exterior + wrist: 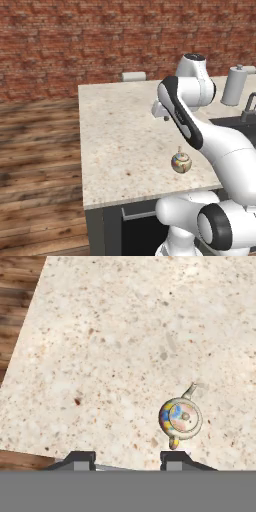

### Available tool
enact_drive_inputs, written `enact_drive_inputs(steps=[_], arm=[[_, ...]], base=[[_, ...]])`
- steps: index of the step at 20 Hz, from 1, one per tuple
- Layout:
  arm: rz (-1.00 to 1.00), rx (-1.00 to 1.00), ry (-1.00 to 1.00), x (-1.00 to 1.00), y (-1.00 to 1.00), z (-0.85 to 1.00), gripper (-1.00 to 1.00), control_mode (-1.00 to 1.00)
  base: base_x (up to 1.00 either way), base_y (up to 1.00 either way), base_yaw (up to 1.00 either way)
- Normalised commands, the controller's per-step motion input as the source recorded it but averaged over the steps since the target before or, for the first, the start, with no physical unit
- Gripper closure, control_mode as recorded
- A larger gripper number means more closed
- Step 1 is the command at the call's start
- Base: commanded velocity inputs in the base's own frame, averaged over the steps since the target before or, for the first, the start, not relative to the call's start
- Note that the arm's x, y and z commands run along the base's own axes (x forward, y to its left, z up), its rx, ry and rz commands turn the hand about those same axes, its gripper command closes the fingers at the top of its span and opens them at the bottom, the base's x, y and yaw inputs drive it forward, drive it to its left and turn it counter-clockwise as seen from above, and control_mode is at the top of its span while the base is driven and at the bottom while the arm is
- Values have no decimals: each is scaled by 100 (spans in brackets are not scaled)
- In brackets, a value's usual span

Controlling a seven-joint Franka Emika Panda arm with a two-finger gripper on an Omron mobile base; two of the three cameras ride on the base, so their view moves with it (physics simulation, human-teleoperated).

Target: Pick the teapot and jug and place them in the sink. Then turn on the water.

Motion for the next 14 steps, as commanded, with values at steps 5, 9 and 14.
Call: enact_drive_inputs(steps=[5,9,14], arm=[[-1,0,6,-13,-5,-37,-100,-100],[-6,0,7,-38,-33,-57,-100,-100],[-3,0,3,-31,-48,-74,-100,-100]], base=[[0,0,0],[0,0,0],[0,0,0]])
